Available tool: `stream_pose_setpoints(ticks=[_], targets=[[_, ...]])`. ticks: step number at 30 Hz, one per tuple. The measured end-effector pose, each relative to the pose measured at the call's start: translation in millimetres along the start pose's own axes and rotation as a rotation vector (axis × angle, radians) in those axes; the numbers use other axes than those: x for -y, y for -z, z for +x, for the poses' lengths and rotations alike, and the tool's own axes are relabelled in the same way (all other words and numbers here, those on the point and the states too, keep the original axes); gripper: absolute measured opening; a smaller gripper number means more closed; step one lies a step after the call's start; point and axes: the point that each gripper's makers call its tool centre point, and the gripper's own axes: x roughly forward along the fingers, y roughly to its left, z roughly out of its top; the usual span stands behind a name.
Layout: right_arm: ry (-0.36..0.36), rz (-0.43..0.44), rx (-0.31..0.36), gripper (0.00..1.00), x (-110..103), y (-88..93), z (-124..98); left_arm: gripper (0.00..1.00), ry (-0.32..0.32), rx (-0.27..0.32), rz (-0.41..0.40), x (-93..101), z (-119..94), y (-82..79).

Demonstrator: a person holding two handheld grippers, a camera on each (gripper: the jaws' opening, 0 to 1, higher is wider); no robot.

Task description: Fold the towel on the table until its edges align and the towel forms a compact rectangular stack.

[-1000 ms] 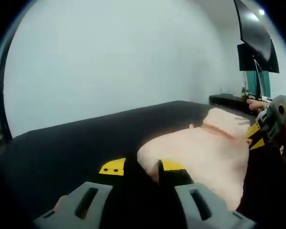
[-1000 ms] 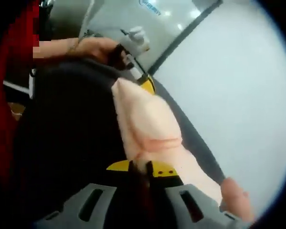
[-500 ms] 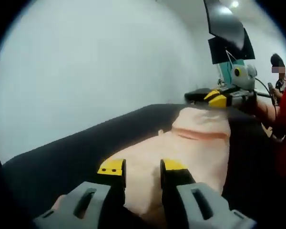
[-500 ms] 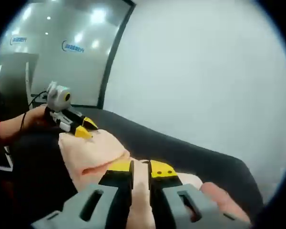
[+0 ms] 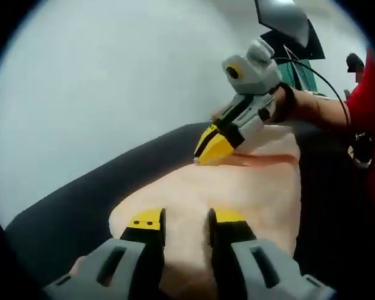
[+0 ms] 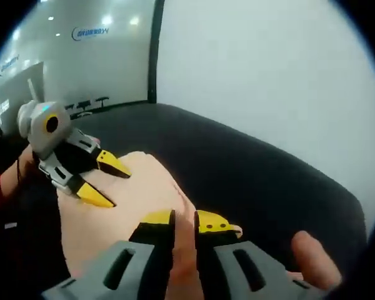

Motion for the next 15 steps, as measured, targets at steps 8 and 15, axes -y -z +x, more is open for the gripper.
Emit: stream_pose_setpoints(ticks=[8,15], targets=[[-0.099,0.233,0.081,0.08,5,-8.1,-14,0.29,0.006,0.026,0.001,0.2,1,-8.7],[-0.149,0.19,-0.02,0.08,-16,-2.4,11,0.29,0.006,0.02,0.001,0.7,1,-5.4]])
